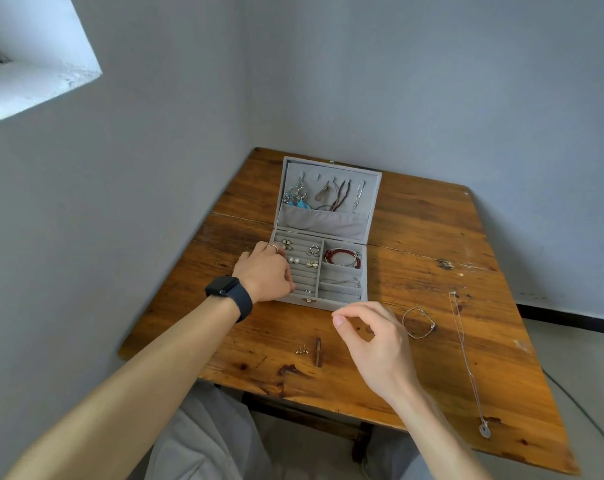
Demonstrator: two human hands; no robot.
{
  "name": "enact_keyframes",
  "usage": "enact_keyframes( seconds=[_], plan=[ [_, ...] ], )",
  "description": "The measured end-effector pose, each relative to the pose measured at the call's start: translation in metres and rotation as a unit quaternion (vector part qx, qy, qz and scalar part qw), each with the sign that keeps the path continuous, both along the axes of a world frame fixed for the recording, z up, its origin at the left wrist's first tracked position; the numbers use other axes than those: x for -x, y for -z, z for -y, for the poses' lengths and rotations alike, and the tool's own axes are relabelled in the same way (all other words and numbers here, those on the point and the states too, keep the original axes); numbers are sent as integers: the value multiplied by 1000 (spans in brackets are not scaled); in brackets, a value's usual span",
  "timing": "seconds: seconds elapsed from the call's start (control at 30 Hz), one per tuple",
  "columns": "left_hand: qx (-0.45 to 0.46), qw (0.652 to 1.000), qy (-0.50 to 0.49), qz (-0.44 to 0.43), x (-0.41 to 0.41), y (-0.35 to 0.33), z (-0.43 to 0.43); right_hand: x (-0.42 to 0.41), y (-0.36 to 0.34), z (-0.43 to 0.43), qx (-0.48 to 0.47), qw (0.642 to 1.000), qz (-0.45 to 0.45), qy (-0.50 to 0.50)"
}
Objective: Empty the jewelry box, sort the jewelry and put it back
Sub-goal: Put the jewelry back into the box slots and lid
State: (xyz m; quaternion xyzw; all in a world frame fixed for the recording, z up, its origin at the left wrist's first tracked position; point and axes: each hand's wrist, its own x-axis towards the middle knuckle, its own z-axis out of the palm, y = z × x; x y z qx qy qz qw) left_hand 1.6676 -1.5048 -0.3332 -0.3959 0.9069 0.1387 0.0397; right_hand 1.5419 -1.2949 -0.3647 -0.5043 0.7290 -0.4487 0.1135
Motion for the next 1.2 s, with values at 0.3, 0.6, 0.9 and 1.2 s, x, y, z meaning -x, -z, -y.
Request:
enact_keyframes(
  seconds=[0.3,0.6,0.9,1.2],
  plan=[
    [36,999,-9,29,1,-4,3,0,-17,35,4,999,-31,-17],
    [67,997,-32,35,-3,-3,5,3,-10,87,-112,984,-134,-43],
    [-94,986,-136,-17,-4,6,18,8,-17,120,-241,940,-216,-111],
    [-164,959,-163,-164,-29,32,27,-2,-28,129,-264,930,-226,-121]
  ],
)
